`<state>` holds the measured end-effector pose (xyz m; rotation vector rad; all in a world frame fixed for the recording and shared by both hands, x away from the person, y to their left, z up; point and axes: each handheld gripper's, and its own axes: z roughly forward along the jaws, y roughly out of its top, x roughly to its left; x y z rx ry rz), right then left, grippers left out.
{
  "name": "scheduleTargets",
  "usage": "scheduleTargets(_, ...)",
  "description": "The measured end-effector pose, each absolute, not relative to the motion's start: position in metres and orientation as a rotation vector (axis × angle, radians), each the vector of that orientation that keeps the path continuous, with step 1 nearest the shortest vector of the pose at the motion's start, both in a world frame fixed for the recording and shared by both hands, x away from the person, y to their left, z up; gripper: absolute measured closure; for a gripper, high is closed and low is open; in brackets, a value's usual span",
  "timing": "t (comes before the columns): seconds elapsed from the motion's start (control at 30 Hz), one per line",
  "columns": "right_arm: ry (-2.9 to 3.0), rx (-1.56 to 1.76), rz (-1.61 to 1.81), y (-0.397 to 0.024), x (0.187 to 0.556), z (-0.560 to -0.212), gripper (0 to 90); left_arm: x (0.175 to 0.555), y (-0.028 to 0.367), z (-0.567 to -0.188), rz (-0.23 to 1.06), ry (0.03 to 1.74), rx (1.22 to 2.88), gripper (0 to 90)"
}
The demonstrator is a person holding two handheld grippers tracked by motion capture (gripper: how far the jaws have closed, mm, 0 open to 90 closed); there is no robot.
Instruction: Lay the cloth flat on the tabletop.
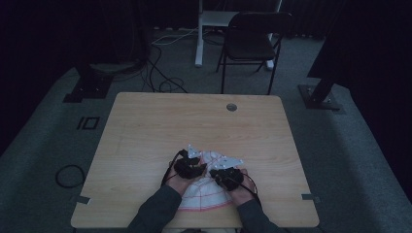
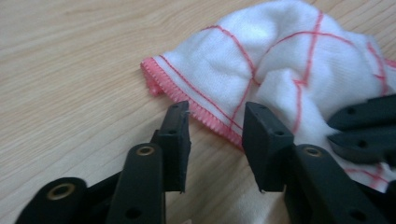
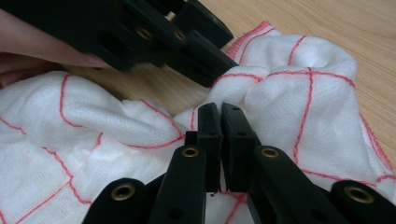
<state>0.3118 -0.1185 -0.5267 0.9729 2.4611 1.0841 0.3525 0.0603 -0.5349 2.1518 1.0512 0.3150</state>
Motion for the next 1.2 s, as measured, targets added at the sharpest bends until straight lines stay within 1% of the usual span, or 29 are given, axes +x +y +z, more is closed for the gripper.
scheduleTargets(0.1,2.463,0.966,1.084,-0.118,0.312,-0.527,87.7,0.355,0.057,-0.536,0.333,1.056,2.162,61.3)
scheduleTargets(0.13,2.463,0.965,1.084,-0.118,0.312,-0.527,87.7,0.356,0.056,-0.535,0.342,1.054,2.172,63.3)
scheduleTargets(0.2,2.462,0.964,1.084,-0.118,0.312,-0.527,87.7,0.356,0.052,-0.535,0.351,1.035,2.189,72.7)
scheduleTargets(0.27,2.461,0.962,1.084,-0.118,0.311,-0.527,87.7,0.357,0.048,-0.534,0.348,1.013,2.209,84.5)
scheduleTargets(0.3,2.461,0.962,1.086,-0.118,0.311,-0.527,87.7,0.357,0.046,-0.534,0.359,1.005,2.219,87.6)
scheduleTargets(0.33,2.46,0.958,1.085,-0.119,0.311,-0.526,87.8,0.358,0.046,-0.534,0.359,0.996,2.229,88.8)
scheduleTargets(0.37,2.461,0.958,1.084,-0.119,0.311,-0.526,87.8,0.359,0.046,-0.533,0.352,0.995,2.231,89.2)
scheduleTargets(0.53,2.458,0.946,1.091,-0.121,0.307,-0.524,88.2,0.368,0.057,-0.531,0.401,1.026,2.244,89.6)
scheduleTargets(0.9,2.417,0.94,1.117,-0.127,0.305,-0.515,88.4,0.379,0.084,-0.521,0.502,1.118,2.189,89.7)
scheduleTargets(1.07,2.388,0.971,1.109,-0.133,0.309,-0.514,88.5,0.378,0.082,-0.517,0.533,1.122,2.178,89.4)
scheduleTargets(1.2,2.391,0.983,1.098,-0.135,0.311,-0.516,88.5,0.368,0.077,-0.513,0.519,1.069,2.167,85.8)
